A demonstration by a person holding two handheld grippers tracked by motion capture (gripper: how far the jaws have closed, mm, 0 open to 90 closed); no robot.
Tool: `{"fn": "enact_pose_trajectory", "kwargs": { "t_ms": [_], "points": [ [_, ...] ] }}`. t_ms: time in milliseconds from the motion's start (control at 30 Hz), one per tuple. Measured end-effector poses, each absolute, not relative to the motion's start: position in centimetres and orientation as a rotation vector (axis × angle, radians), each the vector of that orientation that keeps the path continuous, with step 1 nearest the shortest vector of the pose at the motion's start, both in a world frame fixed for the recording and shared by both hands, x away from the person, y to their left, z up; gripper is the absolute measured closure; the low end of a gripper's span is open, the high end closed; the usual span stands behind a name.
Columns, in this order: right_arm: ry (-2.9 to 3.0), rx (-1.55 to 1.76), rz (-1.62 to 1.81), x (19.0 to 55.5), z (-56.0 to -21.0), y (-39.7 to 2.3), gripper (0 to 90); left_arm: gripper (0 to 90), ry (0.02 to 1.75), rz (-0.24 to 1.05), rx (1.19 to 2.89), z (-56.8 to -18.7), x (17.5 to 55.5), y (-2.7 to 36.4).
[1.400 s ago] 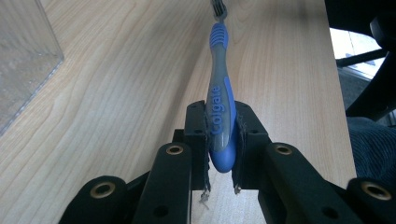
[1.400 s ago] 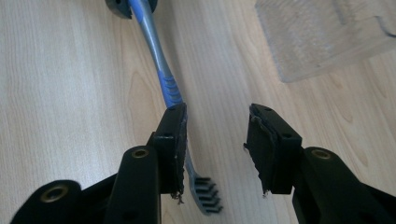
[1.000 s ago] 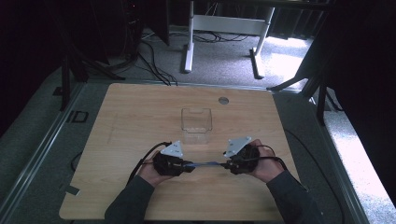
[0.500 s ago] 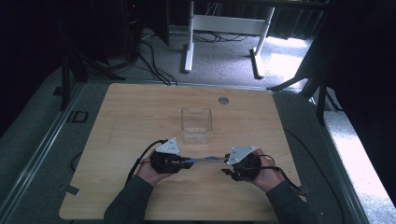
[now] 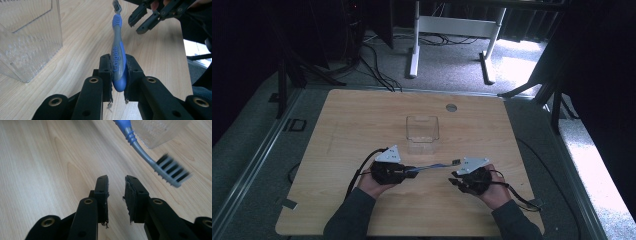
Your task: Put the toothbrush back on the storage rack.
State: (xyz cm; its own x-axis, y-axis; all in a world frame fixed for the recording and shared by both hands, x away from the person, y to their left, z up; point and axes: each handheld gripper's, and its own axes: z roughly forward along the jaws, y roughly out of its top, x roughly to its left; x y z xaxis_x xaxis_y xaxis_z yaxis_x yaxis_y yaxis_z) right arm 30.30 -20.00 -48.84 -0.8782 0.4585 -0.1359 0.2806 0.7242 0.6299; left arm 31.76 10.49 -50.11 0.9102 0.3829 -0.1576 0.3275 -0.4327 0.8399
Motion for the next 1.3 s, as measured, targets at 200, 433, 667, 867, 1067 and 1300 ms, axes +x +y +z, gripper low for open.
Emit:
{"fn": "enact_pose_trajectory", "kwargs": {
  "t_ms": [200, 433, 667, 867, 1067, 1300],
  "points": [
    [2.621, 0.672, 1.004, 30.5, -49.3, -20.3, 71.4, 79.0, 0.519, 0.051, 2.024, -50.0, 31.8, 10.8],
    [2.591, 0.726, 1.079, 30.6, -49.5, -20.4, 67.0, 79.0, 0.526, 0.048, 1.995, -49.9, 31.9, 11.2],
    [2.559, 0.778, 1.149, 30.9, -49.3, -20.5, 63.5, 79.0, 0.532, 0.055, 1.970, -49.6, 31.9, 11.3],
    [2.500, 0.857, 1.229, 31.3, -49.2, -20.5, 60.0, 79.0, 0.538, 0.050, 1.954, -49.7, 32.0, 11.3],
    [2.453, 0.886, 1.288, 31.4, -48.9, -20.6, 58.6, 79.0, 0.545, 0.036, 1.921, -49.8, 32.0, 11.4],
    [2.419, 0.907, 1.365, 31.5, -48.5, -20.8, 58.7, 79.0, 0.550, 0.031, 1.894, -49.8, 32.0, 11.2]
  ]
}}
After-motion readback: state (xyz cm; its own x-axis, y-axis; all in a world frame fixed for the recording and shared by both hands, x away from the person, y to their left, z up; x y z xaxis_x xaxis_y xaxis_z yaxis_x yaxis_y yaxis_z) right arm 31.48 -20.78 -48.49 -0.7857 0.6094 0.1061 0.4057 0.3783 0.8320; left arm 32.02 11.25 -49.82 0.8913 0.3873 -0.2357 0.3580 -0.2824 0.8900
